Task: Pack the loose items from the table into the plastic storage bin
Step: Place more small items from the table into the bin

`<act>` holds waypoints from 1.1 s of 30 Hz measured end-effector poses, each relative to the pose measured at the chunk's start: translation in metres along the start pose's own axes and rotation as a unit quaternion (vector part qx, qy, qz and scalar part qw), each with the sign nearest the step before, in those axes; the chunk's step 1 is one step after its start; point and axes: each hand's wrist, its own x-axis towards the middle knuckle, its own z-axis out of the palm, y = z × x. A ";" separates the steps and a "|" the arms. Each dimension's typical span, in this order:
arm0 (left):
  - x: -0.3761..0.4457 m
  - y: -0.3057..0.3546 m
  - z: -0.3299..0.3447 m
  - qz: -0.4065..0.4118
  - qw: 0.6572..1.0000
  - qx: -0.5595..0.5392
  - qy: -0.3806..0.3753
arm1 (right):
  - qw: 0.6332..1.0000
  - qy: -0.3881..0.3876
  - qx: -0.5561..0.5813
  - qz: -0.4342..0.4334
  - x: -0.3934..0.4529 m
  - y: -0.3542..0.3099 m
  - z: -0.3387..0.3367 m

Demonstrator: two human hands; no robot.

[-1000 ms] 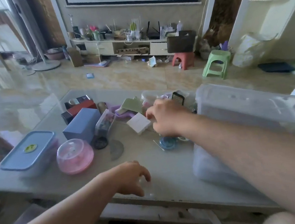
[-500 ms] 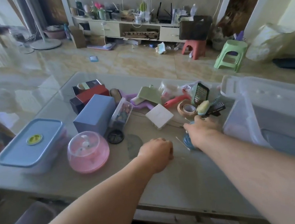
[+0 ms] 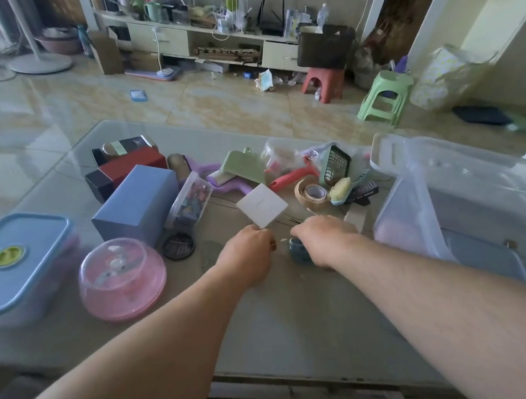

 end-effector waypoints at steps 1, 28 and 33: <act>-0.003 0.001 -0.003 -0.010 1.000 -0.013 0.000 | 1.000 0.005 -0.001 0.007 0.000 0.000 -0.003; -0.005 0.059 -0.046 0.084 0.989 0.074 0.096 | 0.652 0.295 0.686 -0.131 -0.121 0.161 -0.130; -0.008 0.156 -0.098 0.076 0.982 -0.081 0.150 | 0.809 0.362 0.463 -0.013 -0.172 0.293 -0.100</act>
